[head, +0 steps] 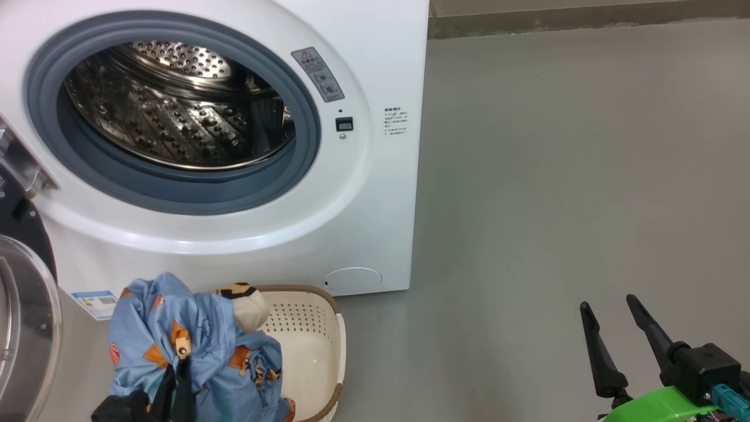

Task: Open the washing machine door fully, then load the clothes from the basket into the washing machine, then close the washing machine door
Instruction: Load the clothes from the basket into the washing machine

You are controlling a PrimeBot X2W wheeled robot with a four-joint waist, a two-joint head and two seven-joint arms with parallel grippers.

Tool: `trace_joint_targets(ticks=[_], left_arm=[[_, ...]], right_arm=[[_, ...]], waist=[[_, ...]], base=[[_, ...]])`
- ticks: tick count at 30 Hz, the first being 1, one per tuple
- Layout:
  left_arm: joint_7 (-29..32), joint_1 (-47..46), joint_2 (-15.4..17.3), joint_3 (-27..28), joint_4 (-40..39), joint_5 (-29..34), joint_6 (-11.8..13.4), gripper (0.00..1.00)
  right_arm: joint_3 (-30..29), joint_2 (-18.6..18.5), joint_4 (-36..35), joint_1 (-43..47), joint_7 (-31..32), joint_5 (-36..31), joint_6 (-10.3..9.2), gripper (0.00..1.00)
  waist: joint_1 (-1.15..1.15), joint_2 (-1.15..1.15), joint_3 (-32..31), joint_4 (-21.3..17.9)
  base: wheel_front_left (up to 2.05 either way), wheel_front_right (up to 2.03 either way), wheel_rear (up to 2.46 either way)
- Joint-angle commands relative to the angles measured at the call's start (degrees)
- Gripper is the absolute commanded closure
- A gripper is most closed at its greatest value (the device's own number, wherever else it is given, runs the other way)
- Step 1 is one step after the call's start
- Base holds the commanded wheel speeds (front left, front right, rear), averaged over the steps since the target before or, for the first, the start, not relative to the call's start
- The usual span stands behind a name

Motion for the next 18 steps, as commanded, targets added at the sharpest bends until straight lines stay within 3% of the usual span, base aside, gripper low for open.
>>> trace_joint_targets(ticks=[1,11,18], left_arm=[[-0.3,-0.8,1.0,1.8,-2.1,-0.3,0.3,1.0],[0.5,-2.8,0.9,1.7,-0.9,-1.1,0.7,1.0],[2.6,-8.7,1.7,1.9,3.3,-2.7,-0.5,1.0]], right_arm=[[1.3,-0.8,-1.7,-1.2,0.2,0.5,0.25,0.0],[1.8,-0.8,-2.4,-1.7,0.5,0.9,0.25,0.0],[2.4,-0.5,-2.3,-2.9,-0.1,1.5,0.25,0.0]], waist=[[0.0,0.0,0.0,0.0],[0.0,0.0,1.1,-0.9],[0.0,0.0,4.4,-3.2]], base=[[0.0,0.0,0.0],[0.0,0.0,0.0],[0.0,0.0,0.0]])
